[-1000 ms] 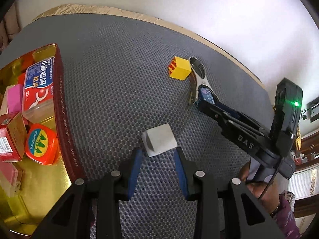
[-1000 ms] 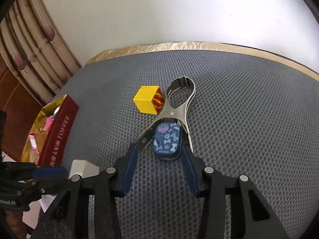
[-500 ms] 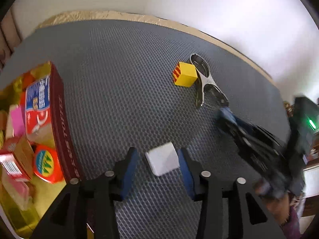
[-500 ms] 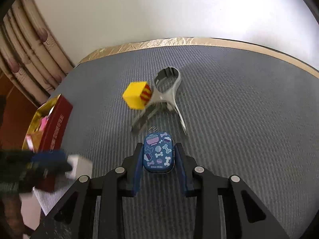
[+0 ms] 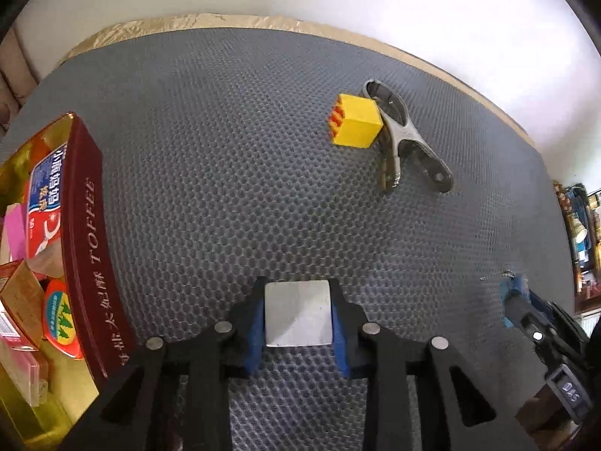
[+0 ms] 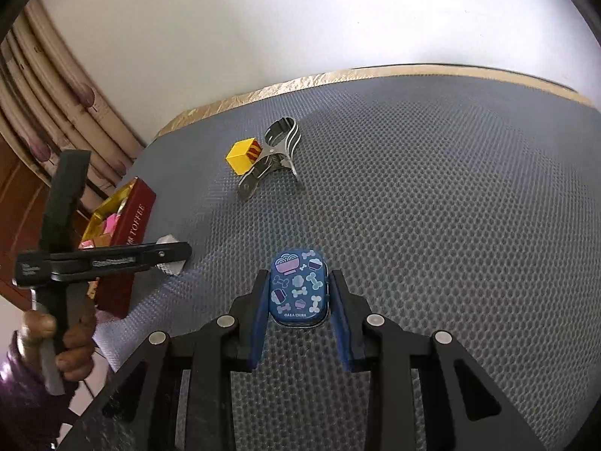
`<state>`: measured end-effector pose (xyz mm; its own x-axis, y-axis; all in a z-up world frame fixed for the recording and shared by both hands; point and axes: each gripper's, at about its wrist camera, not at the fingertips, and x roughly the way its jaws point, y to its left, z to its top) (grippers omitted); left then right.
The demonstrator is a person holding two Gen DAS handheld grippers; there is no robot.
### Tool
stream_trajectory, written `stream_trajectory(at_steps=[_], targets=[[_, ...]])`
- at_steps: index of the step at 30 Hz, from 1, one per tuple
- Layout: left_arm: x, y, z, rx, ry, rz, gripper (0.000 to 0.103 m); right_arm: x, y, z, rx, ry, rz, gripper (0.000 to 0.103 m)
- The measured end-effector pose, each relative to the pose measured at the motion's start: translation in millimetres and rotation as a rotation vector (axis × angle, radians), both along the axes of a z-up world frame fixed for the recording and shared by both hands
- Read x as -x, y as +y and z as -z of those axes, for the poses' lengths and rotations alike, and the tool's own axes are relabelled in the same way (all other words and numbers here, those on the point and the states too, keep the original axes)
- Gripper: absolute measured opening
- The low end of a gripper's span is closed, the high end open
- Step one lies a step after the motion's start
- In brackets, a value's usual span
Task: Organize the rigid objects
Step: 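Release the zigzag block in the tin while the right tool carries the blue tin there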
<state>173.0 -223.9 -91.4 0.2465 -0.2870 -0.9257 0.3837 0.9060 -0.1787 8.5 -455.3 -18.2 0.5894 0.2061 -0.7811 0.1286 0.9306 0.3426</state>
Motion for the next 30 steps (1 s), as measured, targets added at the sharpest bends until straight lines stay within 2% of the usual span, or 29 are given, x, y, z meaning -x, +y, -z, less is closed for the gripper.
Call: stream_trajectory(at_steps=[3,6,9,14,17,20,25,30], targets=[[7,14,-15,0.055,-0.009,-0.026,0.030,3,2,-4,-0.013,-0.014,0.007,0.029],[21,31,-47,0.085,-0.077,-0.034,0.030,11,2,-12,-0.018,-0.031,0.012,0.029],[36,64,-76,0.110,-0.108,-0.071,0.030,17,5,-23,-0.022,-0.053,0.012,0.029],[50,138,-96,0.046,-0.152,-0.172,0.030,22,18,-37,-0.044,-0.078,-0.010,0.029],[46,165,-89,0.000,-0.141,-0.211,0.030,22,31,-44,-0.035,-0.090,-0.033,0.029],[37,182,-61,-0.028,-0.110,-0.213,0.030,22,45,-50,-0.036,-0.093,-0.060,0.029],[32,181,-28,-0.005,-0.061,-0.214,0.030,18,67,-55,-0.040,-0.087,-0.096,0.029],[31,178,-15,-0.022,-0.058,-0.196,0.030,15,89,-60,-0.023,-0.085,-0.139,0.029]])
